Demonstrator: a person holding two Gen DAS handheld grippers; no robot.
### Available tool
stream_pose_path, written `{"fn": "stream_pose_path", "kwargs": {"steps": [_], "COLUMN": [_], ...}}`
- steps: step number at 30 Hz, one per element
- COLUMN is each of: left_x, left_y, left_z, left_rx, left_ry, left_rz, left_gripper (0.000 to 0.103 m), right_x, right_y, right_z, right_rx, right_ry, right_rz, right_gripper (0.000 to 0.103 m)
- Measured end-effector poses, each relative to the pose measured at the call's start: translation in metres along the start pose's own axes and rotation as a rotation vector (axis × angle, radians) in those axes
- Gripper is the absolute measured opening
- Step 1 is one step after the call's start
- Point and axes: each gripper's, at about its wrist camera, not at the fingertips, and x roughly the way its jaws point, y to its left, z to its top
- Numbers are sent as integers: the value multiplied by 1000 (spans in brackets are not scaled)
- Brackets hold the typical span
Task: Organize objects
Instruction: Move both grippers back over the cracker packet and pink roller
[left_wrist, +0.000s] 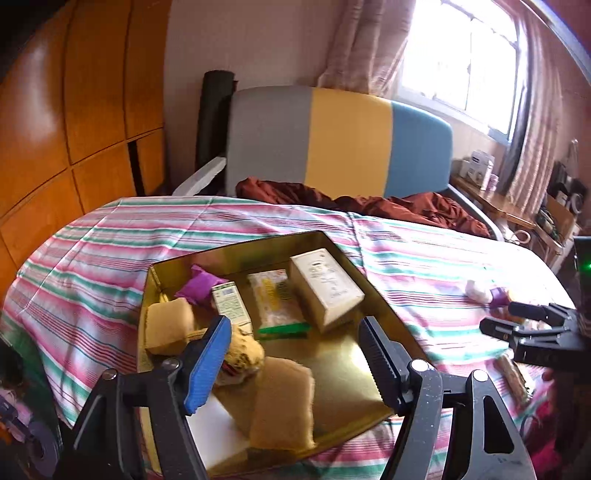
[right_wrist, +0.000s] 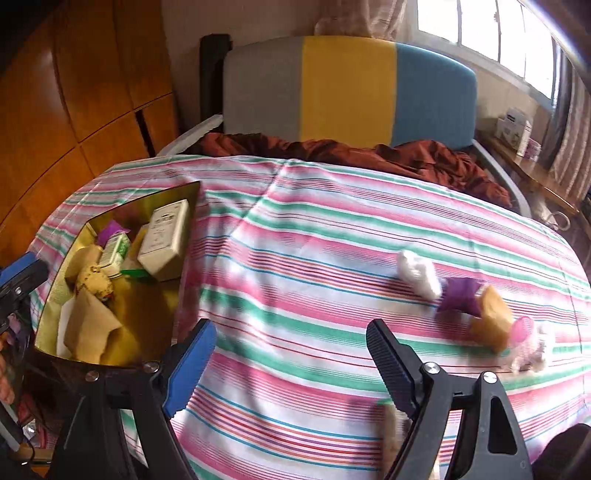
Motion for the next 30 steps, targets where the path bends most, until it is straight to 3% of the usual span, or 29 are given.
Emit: {"fn": "stream_pose_path", "kwargs": {"steps": [6, 9, 15, 18, 21, 25, 30], "left_x": [-2, 1, 11, 16, 27, 55, 83], "left_y": [-29, -46, -90, -117, -146, -188, -232], "left_z": [0, 1, 0, 0, -4, -19, -37], "left_rx": [54, 78, 154, 216, 277, 353, 412], "left_ry": [13, 50, 100, 111, 144, 229, 323], "left_rz": [-79, -147, -201, -246, -283, -326, -371], "left_gripper": [73, 83, 99, 103, 103, 103, 103], "right_x": [-19, -32, -46, -49, -60, -58, -51], "right_y": [-69, -114, -199, -236, -252, -257, -251], "right_z": [3, 1, -21, -43, -53, -57, -52], "right_rx": [95, 204, 497, 717, 820, 877, 845], "right_ry": [-28, -64, -124, -145, -195, -195, -176], "right_rz": [-131, -198, -281, -232, -207, -123, -72], "right_gripper": [90, 96, 97, 97, 97, 97, 97]}}
